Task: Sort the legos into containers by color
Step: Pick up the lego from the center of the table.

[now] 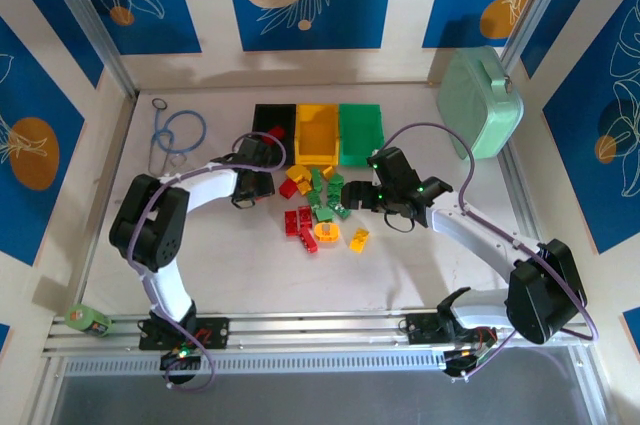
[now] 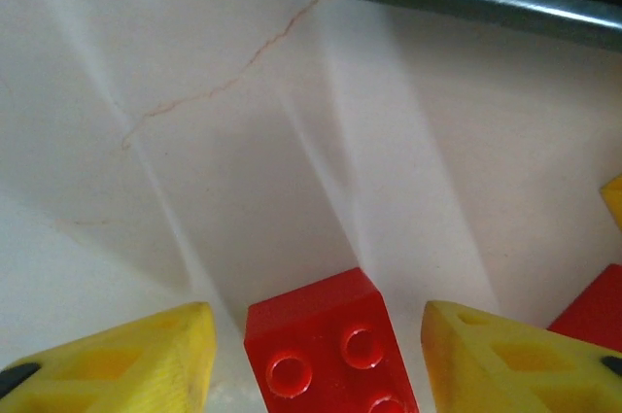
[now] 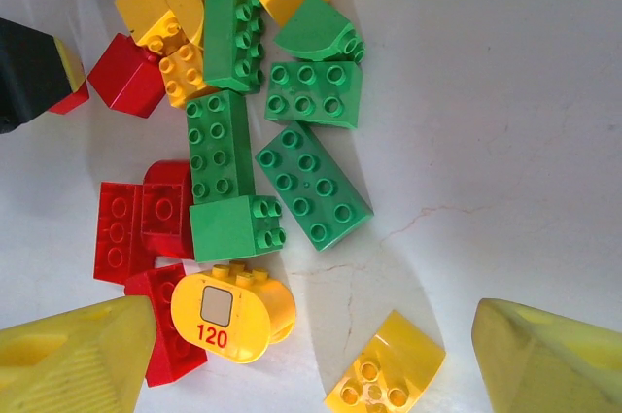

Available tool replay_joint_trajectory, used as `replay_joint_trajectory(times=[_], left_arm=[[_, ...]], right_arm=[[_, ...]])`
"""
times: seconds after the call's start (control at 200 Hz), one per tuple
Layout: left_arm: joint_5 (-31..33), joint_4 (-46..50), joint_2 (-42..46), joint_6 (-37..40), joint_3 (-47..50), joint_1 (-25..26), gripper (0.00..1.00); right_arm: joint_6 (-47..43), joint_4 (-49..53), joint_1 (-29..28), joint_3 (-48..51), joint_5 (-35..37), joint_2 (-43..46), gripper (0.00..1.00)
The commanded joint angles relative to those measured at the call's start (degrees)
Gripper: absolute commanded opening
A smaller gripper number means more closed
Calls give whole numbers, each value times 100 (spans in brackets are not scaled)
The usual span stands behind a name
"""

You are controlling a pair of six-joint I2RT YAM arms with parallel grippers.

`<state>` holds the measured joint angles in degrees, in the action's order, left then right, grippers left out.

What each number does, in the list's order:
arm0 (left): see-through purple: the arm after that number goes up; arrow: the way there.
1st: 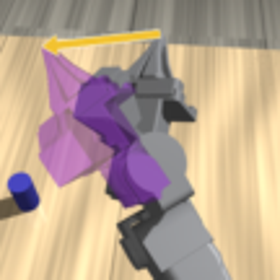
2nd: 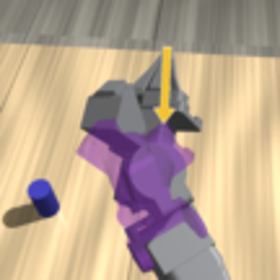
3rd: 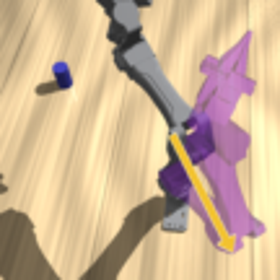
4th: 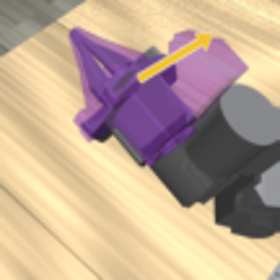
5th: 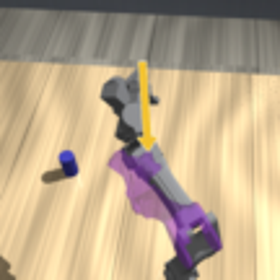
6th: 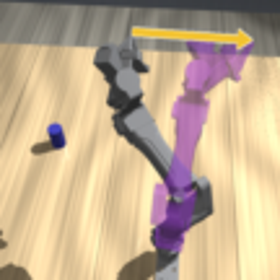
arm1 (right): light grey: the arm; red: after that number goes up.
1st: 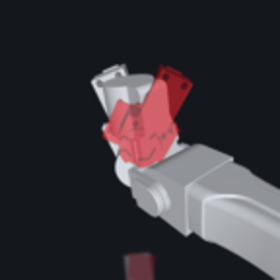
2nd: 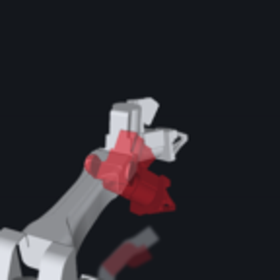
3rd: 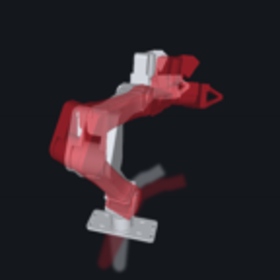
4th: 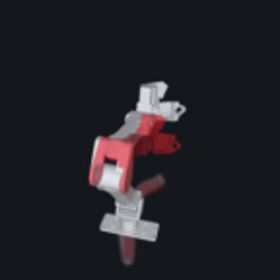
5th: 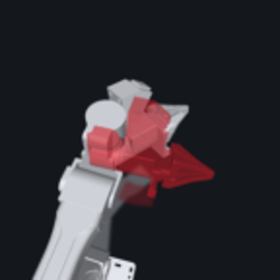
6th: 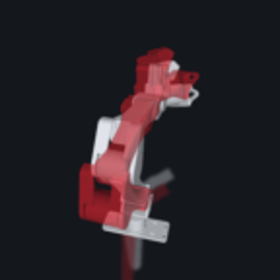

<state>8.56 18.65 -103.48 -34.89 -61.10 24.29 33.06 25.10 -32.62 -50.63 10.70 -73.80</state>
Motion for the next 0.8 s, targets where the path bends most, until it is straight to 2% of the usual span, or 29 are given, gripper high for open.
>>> replay_joint_trajectory(times=[0.0, 0.315, 0.55, 0.795], left_arm=[[-86, 141, -136, -52, -169, 60, 52], [6, 139, -90, 32, -310, 93, 34], [5, 79, 39, 291, -761, 86, 32], [50, 309, -275, 583, -1609, 2, 32]], right_arm=[[34, 34, 19, -26, -8, -52, 85], [34, 47, 28, 33, 46, 30, 85], [41, 60, 37, 40, 72, 45, 85], [52, 157, 62, 104, 102, 153, 85]])
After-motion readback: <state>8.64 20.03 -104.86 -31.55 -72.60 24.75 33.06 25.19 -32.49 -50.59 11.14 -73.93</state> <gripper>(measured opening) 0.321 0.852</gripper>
